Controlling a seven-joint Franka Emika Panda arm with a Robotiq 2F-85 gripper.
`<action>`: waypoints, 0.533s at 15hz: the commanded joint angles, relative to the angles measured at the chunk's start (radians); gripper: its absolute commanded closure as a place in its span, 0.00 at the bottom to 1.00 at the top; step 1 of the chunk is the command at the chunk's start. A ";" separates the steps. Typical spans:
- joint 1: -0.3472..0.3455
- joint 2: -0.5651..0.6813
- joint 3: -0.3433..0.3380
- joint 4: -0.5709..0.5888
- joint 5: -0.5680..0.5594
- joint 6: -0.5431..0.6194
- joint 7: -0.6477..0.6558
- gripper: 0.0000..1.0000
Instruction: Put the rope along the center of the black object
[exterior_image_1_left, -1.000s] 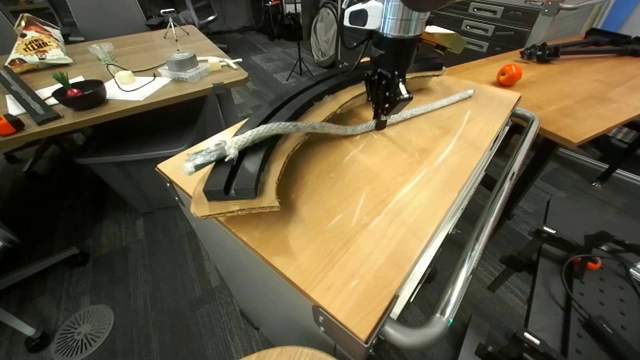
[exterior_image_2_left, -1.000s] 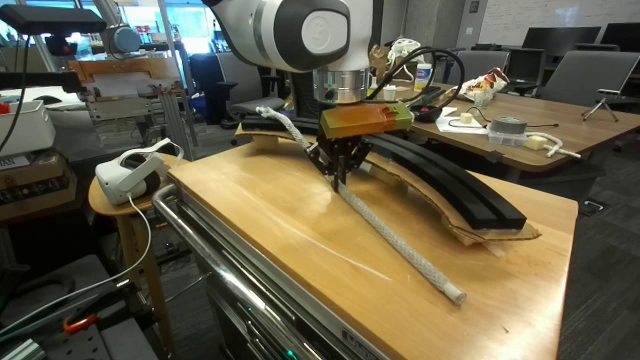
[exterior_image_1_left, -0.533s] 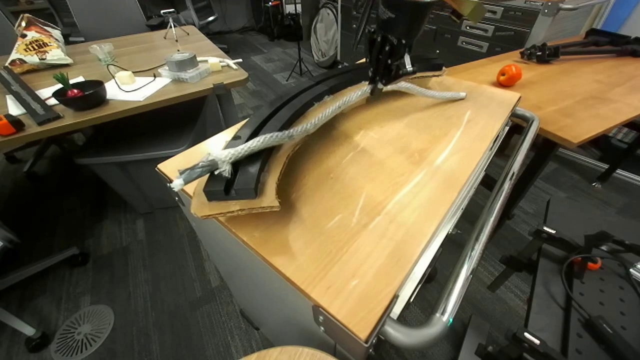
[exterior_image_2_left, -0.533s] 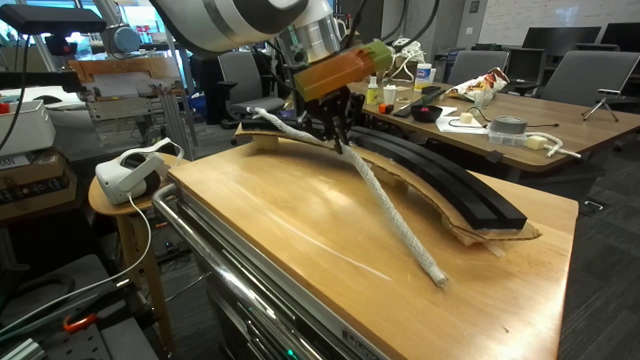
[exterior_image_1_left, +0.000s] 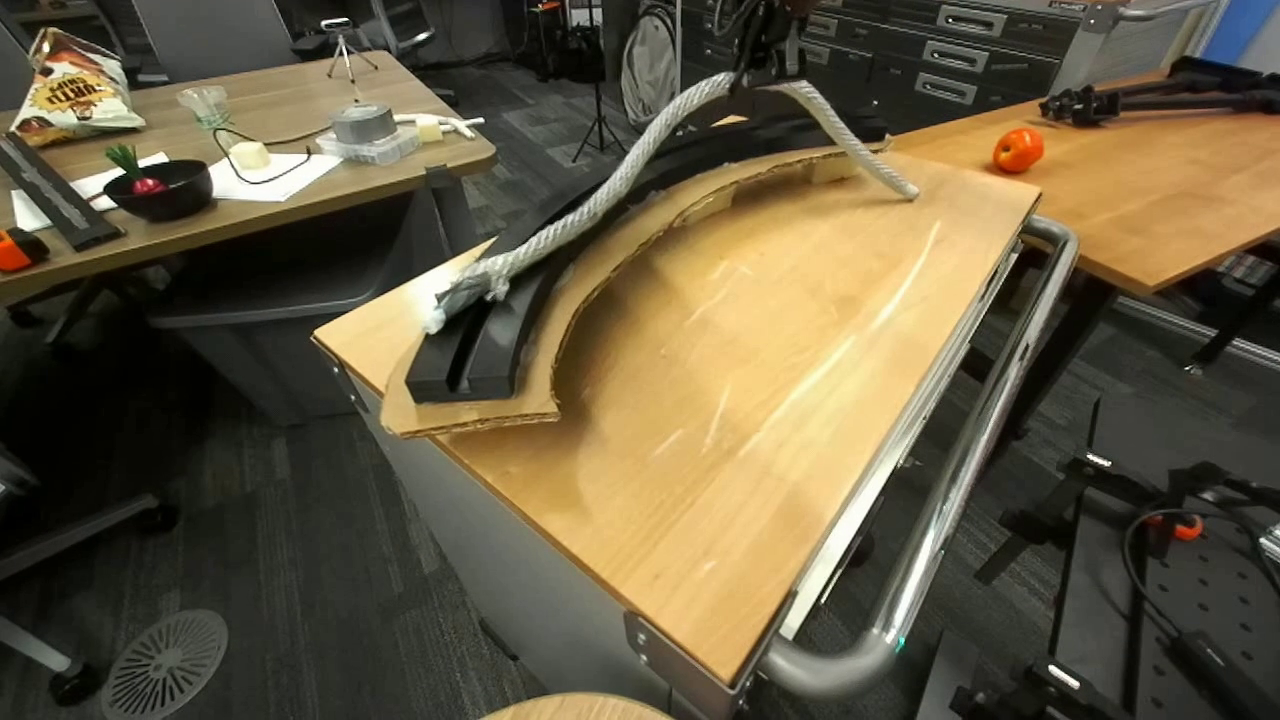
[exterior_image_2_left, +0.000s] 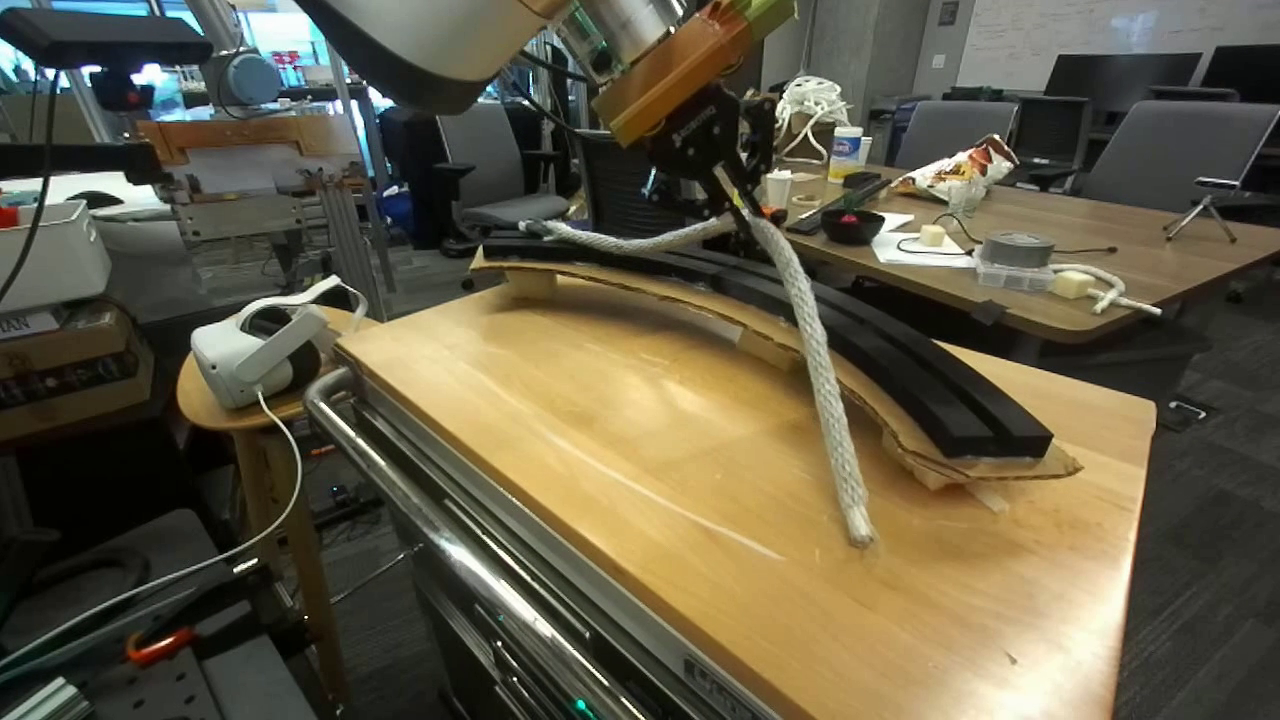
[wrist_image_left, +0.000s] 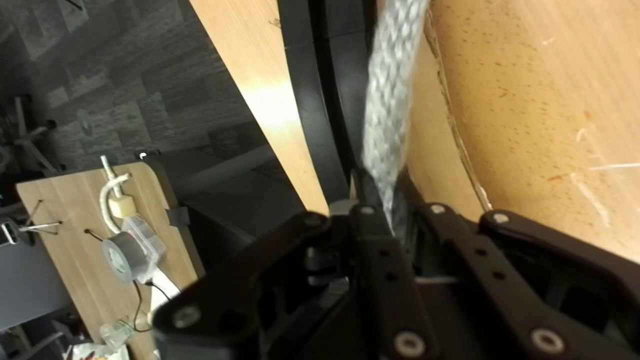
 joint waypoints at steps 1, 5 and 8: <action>0.020 0.082 0.011 0.082 -0.124 -0.055 0.197 0.96; 0.047 0.160 0.024 0.128 -0.125 -0.096 0.260 0.96; 0.080 0.200 0.012 0.169 -0.131 -0.123 0.295 0.96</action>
